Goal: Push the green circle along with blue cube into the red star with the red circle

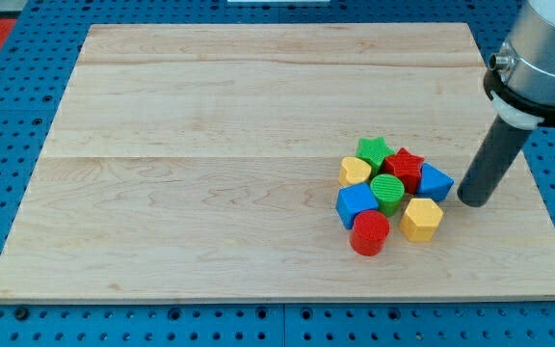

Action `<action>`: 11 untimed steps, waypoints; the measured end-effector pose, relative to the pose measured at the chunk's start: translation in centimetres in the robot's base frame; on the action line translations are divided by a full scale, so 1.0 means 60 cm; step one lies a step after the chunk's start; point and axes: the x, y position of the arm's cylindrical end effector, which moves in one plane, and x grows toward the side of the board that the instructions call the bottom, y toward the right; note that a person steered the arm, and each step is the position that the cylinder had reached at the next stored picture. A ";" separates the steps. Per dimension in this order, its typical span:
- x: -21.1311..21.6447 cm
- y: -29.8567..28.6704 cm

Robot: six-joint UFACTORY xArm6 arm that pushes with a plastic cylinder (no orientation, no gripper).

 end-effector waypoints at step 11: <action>0.147 -0.368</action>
